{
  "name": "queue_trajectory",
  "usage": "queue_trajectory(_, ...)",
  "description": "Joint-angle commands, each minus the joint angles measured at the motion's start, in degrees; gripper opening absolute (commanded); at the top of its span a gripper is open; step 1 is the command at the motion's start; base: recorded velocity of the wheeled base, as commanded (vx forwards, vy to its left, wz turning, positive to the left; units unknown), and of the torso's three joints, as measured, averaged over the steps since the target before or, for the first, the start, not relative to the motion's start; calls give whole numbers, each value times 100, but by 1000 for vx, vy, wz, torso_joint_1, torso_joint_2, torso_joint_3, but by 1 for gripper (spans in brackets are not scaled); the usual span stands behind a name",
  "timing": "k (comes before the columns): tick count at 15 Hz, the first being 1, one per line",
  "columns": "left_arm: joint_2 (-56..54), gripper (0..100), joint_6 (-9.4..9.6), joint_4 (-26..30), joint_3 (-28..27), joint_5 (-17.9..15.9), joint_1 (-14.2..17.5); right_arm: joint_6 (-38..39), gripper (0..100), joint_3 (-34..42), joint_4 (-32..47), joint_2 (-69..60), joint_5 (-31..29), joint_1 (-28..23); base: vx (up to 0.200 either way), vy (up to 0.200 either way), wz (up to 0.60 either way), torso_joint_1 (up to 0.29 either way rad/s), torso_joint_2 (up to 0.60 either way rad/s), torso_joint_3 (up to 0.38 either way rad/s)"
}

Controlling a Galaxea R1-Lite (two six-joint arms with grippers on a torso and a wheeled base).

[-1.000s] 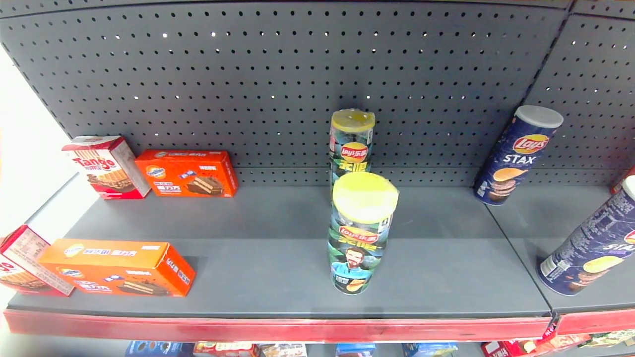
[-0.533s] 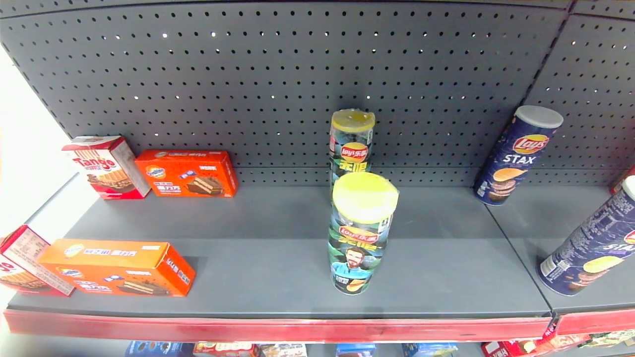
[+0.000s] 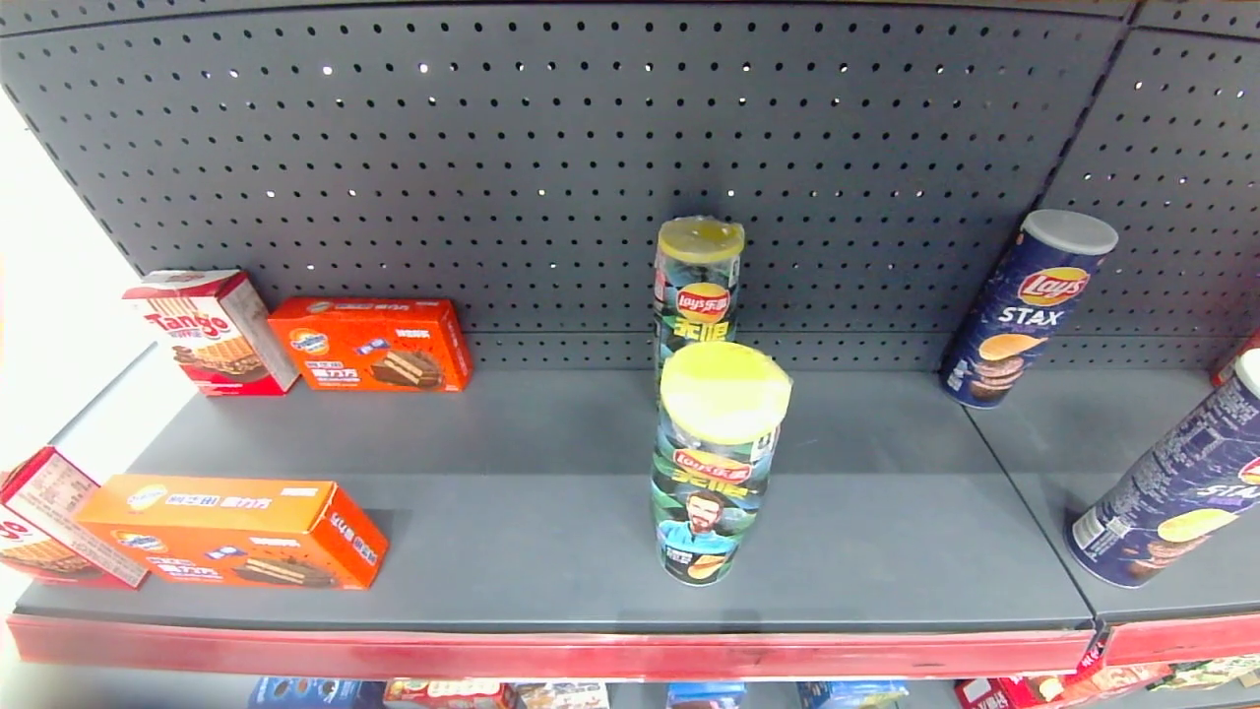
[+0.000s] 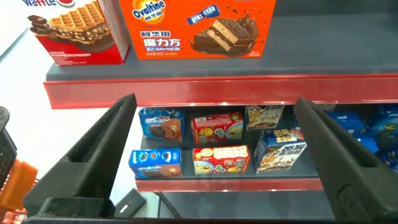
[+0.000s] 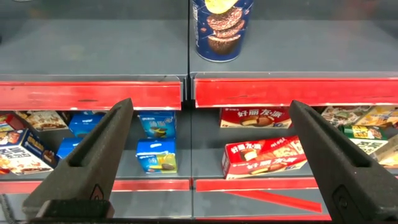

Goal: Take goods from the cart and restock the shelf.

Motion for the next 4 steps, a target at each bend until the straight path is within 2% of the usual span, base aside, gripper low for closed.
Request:
queue_trajectory(1,11,100,1,0,0,0,0,-1,100,0,-1,8,0,-6,0,0,0,0,0,0)
queue_trajectory(4,11,100,1,0,0,0,0,16,100,0,-1,8,0,-6,0,0,0,0,0,0)
